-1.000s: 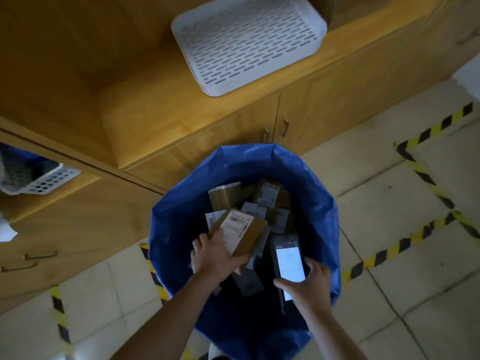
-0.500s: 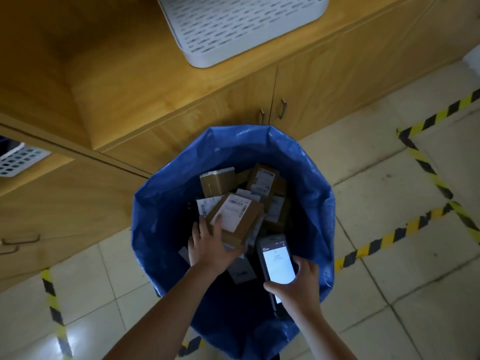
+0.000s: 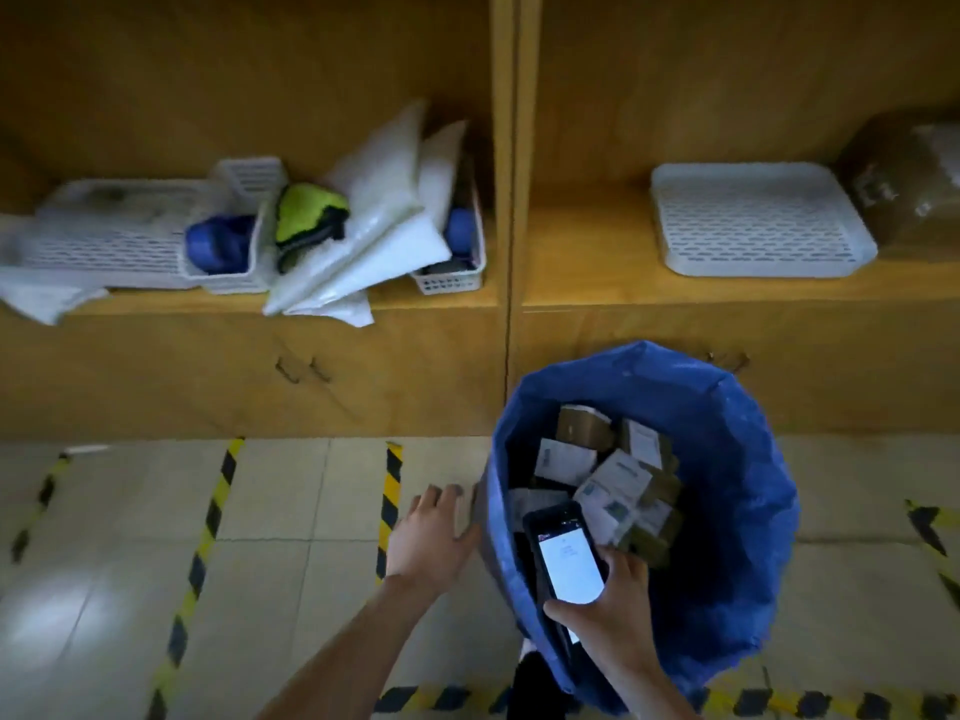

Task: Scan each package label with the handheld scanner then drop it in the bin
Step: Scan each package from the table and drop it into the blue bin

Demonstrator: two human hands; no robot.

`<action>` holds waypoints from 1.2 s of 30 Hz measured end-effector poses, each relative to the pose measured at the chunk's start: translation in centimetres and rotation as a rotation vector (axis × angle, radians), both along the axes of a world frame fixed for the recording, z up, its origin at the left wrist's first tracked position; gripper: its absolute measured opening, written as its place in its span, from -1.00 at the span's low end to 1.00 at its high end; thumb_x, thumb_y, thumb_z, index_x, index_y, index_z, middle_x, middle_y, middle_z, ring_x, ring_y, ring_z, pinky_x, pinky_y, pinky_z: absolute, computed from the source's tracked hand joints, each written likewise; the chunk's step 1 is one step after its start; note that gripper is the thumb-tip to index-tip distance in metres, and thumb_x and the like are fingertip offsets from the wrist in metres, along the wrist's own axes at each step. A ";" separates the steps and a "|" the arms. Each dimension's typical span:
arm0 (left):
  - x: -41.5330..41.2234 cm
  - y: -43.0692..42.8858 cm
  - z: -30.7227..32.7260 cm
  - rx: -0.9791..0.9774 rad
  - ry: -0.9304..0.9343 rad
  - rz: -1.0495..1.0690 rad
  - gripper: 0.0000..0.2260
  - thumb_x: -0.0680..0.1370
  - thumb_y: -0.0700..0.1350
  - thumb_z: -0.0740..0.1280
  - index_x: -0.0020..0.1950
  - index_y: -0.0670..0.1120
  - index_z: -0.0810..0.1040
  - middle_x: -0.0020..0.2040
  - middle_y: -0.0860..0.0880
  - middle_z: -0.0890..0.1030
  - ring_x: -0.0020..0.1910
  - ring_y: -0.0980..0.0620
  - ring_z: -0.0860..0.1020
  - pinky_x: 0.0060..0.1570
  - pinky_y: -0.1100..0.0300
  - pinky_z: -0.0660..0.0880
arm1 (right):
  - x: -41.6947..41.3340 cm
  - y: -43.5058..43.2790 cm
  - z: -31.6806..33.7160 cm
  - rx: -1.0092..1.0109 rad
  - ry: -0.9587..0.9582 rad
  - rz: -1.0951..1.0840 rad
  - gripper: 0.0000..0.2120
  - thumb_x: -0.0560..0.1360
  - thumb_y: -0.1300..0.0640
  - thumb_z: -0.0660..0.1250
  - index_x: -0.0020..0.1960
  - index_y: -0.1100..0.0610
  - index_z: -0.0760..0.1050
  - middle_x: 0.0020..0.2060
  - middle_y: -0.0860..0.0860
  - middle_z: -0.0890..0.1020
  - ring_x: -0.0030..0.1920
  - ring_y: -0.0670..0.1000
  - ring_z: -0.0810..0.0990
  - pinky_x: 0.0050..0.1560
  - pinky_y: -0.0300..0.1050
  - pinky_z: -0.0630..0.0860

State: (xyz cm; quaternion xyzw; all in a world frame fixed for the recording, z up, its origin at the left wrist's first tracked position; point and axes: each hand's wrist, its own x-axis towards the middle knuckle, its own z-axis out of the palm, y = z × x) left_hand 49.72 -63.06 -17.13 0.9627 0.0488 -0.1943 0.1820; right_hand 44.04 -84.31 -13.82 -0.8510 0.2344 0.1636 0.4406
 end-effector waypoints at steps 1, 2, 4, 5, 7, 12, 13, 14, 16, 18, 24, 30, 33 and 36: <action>-2.0 2.6 1.1 -0.012 -0.027 0.052 -0.56 0.56 0.22 0.20 0.38 0.09 0.33 0.26 0.05 0.45 0.27 0.01 0.41 0.02 0.09 0.50 | -0.7 2.4 1.0 0.004 -0.015 0.052 -0.34 0.09 0.19 0.57 0.11 0.08 0.37 0.02 -0.01 0.33 0.07 -0.07 0.30 -0.08 -0.23 0.29; -4.4 5.4 2.1 -0.022 -0.054 0.105 -0.58 0.56 0.21 0.20 0.37 0.09 0.34 0.24 0.05 0.46 0.26 0.02 0.43 -0.01 0.10 0.50 | -1.6 5.0 1.9 0.003 -0.033 0.116 -0.35 0.09 0.19 0.58 0.09 0.07 0.36 0.01 -0.01 0.33 0.03 -0.08 0.28 -0.12 -0.26 0.27; -9.9 11.2 3.9 -0.026 -0.103 0.218 -0.61 0.56 0.20 0.19 0.35 0.12 0.36 0.23 0.08 0.48 0.20 0.04 0.47 -0.07 0.14 0.49 | -3.7 10.6 3.8 -0.010 -0.062 0.267 -0.40 0.11 0.19 0.58 0.04 0.07 0.35 -0.02 0.01 0.33 -0.02 -0.07 0.28 -0.26 -0.33 0.22; -13.0 14.2 4.8 -0.022 -0.127 0.282 -0.62 0.56 0.20 0.19 0.34 0.13 0.36 0.22 0.10 0.49 0.17 0.05 0.49 -0.08 0.15 0.49 | -5.0 13.5 4.6 -0.021 -0.083 0.349 -0.42 0.11 0.18 0.57 0.02 0.08 0.36 -0.04 0.02 0.34 -0.03 -0.06 0.30 -0.27 -0.32 0.22; -19.3 19.9 6.4 -0.006 -0.177 0.410 -0.64 0.56 0.20 0.20 0.32 0.15 0.38 0.21 0.14 0.49 0.15 0.10 0.51 -0.10 0.17 0.50 | -7.9 19.2 6.1 -0.022 -0.126 0.497 -0.45 0.09 0.14 0.54 -0.01 0.06 0.35 -0.06 -0.03 0.33 -0.05 -0.06 0.32 -0.26 -0.27 0.24; -36.2 31.4 10.0 0.048 -0.300 0.776 -0.68 0.53 0.19 0.24 0.25 0.16 0.42 0.10 0.19 0.49 0.13 0.18 0.48 -0.05 0.26 0.47 | -15.6 33.7 9.5 0.020 -0.181 0.884 -0.36 0.13 0.06 0.55 0.11 0.00 0.32 0.02 -0.09 0.29 -0.01 -0.12 0.34 -0.23 -0.39 0.30; -39.6 33.0 10.6 0.061 -0.318 0.850 -0.68 0.53 0.19 0.25 0.24 0.15 0.43 0.08 0.20 0.49 0.13 0.18 0.48 -0.04 0.26 0.48 | -17.3 36.4 10.1 0.014 -0.181 0.966 -0.35 0.14 0.04 0.54 0.13 0.01 0.31 0.05 -0.08 0.27 0.01 -0.11 0.35 -0.17 -0.33 0.33; -42.9 34.5 11.0 0.078 -0.331 0.921 -0.68 0.52 0.19 0.25 0.24 0.14 0.44 0.07 0.19 0.48 0.13 0.18 0.48 -0.04 0.26 0.48 | -19.1 39.1 10.7 0.019 -0.186 1.044 -0.33 0.14 0.02 0.54 0.15 0.02 0.31 0.07 -0.08 0.26 0.02 -0.10 0.36 -0.15 -0.28 0.35; -49.0 36.7 12.0 0.119 -0.356 1.055 -0.68 0.52 0.18 0.26 0.24 0.13 0.44 0.09 0.18 0.48 0.15 0.15 0.49 -0.01 0.25 0.48 | -22.8 44.0 11.5 0.068 -0.195 1.187 -0.32 0.11 0.02 0.51 0.16 0.00 0.31 0.08 -0.11 0.25 -0.02 -0.14 0.41 -0.18 -0.28 0.38; -54.7 38.1 12.8 0.151 -0.382 1.200 -0.67 0.53 0.17 0.26 0.26 0.12 0.44 0.12 0.18 0.48 0.16 0.16 0.48 0.01 0.29 0.45 | -26.6 48.6 12.3 0.102 -0.211 1.344 -0.33 0.06 0.02 0.48 0.12 -0.04 0.32 0.06 -0.13 0.26 -0.06 -0.19 0.42 -0.23 -0.34 0.36; -69.1 39.0 13.9 0.215 -0.442 1.644 -0.65 0.53 0.14 0.29 0.28 0.07 0.46 0.15 0.15 0.52 0.18 0.16 0.49 0.10 0.27 0.45 | -37.9 59.9 13.3 0.111 -0.159 1.788 -0.31 0.01 0.01 0.47 0.11 -0.01 0.34 0.03 -0.13 0.25 0.02 -0.14 0.41 -0.16 -0.30 0.37; -79.3 36.5 14.2 0.271 -0.405 2.009 -0.65 0.53 0.09 0.32 0.29 0.06 0.46 0.13 0.11 0.52 0.18 0.13 0.50 0.17 0.28 0.40 | -48.1 67.0 13.2 0.127 -0.179 2.204 -0.30 0.07 0.02 0.51 0.16 0.04 0.35 0.03 -0.08 0.28 0.02 -0.13 0.37 -0.11 -0.28 0.32; -83.4 34.4 14.9 0.322 -0.335 2.169 -0.66 0.54 0.15 0.26 0.30 0.13 0.42 0.16 0.18 0.47 0.18 0.19 0.48 0.10 0.26 0.45 | -53.1 69.3 13.4 0.150 -0.184 2.359 -0.25 0.10 0.03 0.51 0.24 0.07 0.34 0.03 -0.09 0.28 0.09 -0.11 0.31 0.04 -0.27 0.32; -87.1 31.9 15.5 0.352 -0.254 2.298 -0.66 0.55 0.16 0.22 0.32 0.15 0.39 0.19 0.18 0.46 0.18 0.16 0.49 0.07 0.25 0.44 | -58.1 70.2 13.3 0.127 -0.171 2.483 -0.19 0.14 0.02 0.54 0.32 0.10 0.31 0.08 -0.03 0.23 0.04 -0.10 0.31 0.00 -0.26 0.30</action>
